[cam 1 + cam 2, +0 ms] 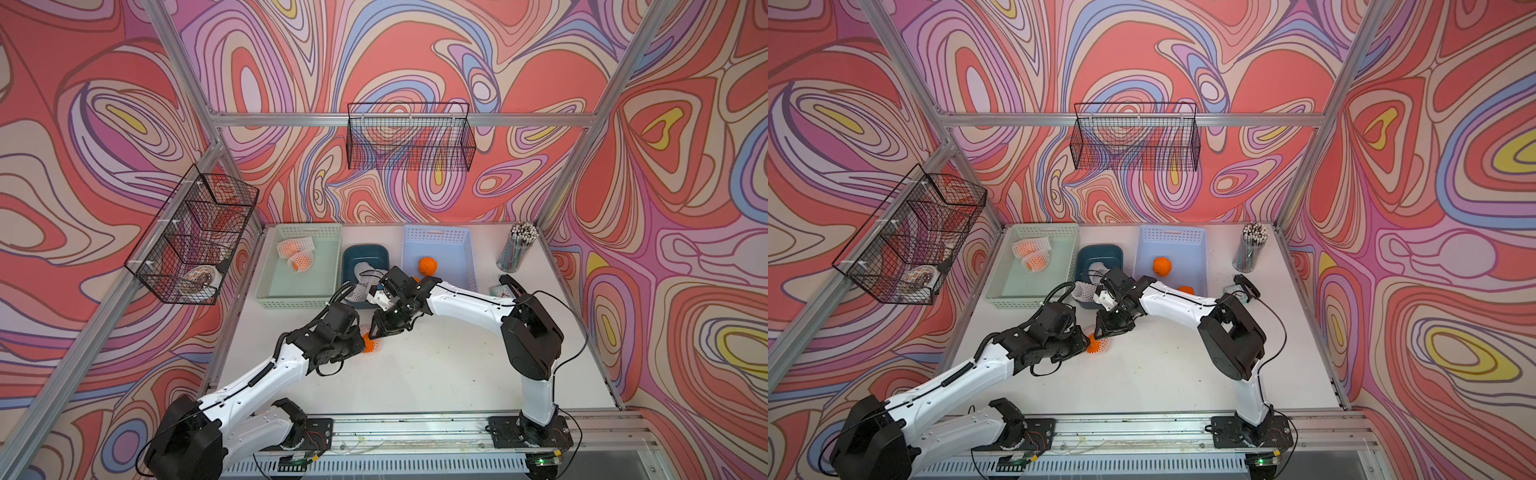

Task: Remove foam nets from oranges
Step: Remove the foam net from the orange.

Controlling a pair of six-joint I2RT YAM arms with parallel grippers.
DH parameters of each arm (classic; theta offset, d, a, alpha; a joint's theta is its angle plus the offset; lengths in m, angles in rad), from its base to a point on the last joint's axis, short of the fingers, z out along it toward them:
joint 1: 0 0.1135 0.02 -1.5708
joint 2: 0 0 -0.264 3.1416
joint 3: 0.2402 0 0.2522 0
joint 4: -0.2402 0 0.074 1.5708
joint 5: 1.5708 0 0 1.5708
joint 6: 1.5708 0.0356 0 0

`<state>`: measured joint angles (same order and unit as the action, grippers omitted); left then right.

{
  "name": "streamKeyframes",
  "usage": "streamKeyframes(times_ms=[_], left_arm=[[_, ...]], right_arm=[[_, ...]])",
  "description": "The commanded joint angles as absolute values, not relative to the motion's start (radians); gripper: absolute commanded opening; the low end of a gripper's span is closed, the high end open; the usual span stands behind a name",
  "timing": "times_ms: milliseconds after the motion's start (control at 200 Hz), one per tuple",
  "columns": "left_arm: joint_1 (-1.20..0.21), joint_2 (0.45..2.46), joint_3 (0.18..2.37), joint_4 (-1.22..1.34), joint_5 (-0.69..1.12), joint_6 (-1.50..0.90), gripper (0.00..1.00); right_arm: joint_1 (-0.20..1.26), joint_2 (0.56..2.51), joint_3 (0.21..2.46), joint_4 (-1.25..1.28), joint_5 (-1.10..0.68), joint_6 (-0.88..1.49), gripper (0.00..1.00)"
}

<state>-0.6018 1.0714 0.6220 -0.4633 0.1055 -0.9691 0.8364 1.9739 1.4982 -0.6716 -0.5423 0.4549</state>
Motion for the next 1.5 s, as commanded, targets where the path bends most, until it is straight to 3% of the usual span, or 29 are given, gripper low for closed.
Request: streamKeyframes(times_ms=[0, 275, 436, 676, 781, 1057, 1362, 1492], left_arm=[[-0.597, 1.062, 0.666, -0.483, 0.109, -0.964, 0.28], [-0.597, 0.981, 0.714, -0.57, 0.11, -0.944, 0.28], [-0.595, 0.924, 0.714, -0.693, 0.077, -0.916, 0.38], [-0.594, 0.906, 0.637, -0.605, 0.094, -0.905, 0.56], [-0.593, 0.928, 0.616, -0.541, 0.095, -0.905, 0.59], [-0.589, 1.016, 0.604, -0.478, 0.059, -0.901, 0.55], [-0.579, 1.068, 0.598, -0.469, 0.028, -0.902, 0.4], [-0.579, 1.079, 0.592, -0.447, 0.055, -0.885, 0.34]], right_arm=[[0.832, 1.999, 1.533, -0.708, -0.51, 0.453, 0.26], [0.833, 1.991, 1.552, -0.722, -0.507, 0.453, 0.06], [0.832, 1.985, 1.551, -0.721, -0.515, 0.459, 0.01], [0.831, 1.992, 1.553, -0.724, -0.516, 0.462, 0.0], [0.831, 1.993, 1.554, -0.73, -0.508, 0.462, 0.02], [0.83, 1.986, 1.55, -0.734, -0.509, 0.463, 0.03], [0.831, 1.98, 1.542, -0.729, -0.514, 0.466, 0.04], [0.83, 1.974, 1.54, -0.729, -0.517, 0.469, 0.09]])
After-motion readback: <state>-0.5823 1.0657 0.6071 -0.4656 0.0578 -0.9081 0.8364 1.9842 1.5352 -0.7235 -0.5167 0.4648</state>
